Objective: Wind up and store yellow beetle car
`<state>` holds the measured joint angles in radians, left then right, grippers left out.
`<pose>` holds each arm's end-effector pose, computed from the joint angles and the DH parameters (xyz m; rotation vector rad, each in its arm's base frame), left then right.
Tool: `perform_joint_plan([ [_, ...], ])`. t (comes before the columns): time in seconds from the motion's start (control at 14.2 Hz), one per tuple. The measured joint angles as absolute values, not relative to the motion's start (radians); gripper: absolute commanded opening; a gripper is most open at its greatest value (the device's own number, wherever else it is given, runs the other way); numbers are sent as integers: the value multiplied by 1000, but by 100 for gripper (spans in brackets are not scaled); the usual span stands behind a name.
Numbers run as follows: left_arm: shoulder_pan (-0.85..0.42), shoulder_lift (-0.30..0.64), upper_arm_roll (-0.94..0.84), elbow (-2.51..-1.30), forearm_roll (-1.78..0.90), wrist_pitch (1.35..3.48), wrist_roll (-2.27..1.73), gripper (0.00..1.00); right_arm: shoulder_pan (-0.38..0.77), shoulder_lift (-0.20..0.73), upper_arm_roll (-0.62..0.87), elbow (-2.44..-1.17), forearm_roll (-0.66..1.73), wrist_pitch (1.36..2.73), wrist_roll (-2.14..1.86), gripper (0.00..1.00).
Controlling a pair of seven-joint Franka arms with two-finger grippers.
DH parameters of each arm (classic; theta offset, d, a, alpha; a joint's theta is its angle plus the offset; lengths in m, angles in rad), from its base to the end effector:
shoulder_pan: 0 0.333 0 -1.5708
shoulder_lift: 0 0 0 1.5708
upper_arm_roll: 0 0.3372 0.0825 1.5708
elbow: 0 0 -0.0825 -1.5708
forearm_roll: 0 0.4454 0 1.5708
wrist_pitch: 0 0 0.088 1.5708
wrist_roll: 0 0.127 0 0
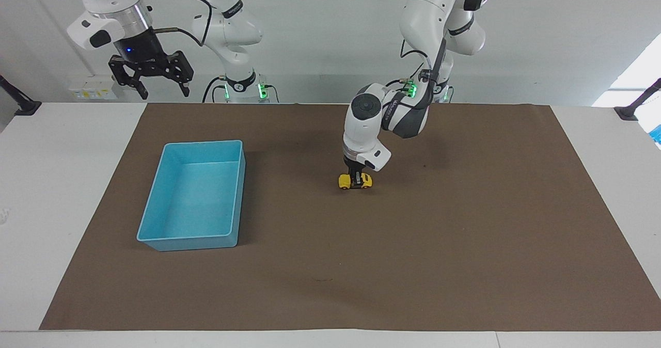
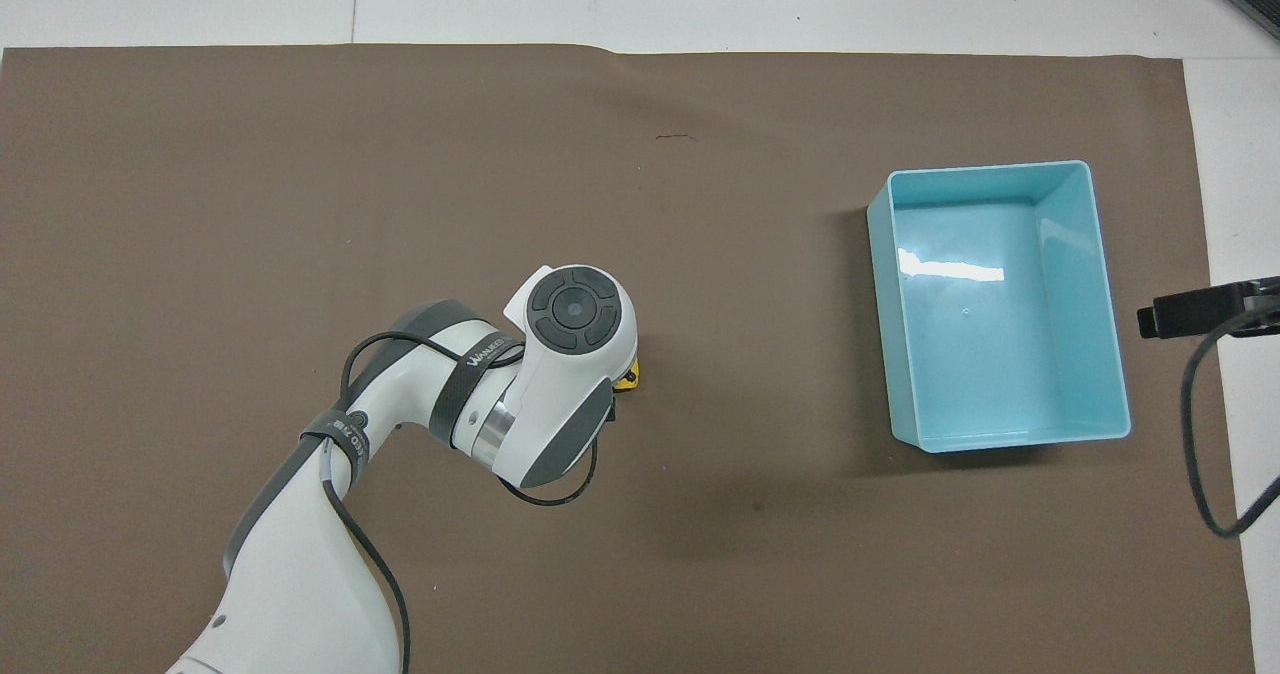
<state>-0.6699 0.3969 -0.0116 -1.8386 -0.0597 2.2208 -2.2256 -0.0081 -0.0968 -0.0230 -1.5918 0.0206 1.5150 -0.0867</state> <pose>0.5375 -0.4392 0.2741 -2.2028 -2.2264 0.0832 0.5777 -0.0159 0.6674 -3.1186 -0.0890 -0.0332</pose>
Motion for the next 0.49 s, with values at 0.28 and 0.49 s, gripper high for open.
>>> perform_joint_plan([
  [0.28,-670,397,-12,-1839,-60,2221,-2204,12,-8,-97,-24,-1592,21,1515,-87,100],
  [0.49,-666,394,-9,-1843,-60,2219,-2203,13,-8,-97,-24,-1592,21,1515,-87,100],
])
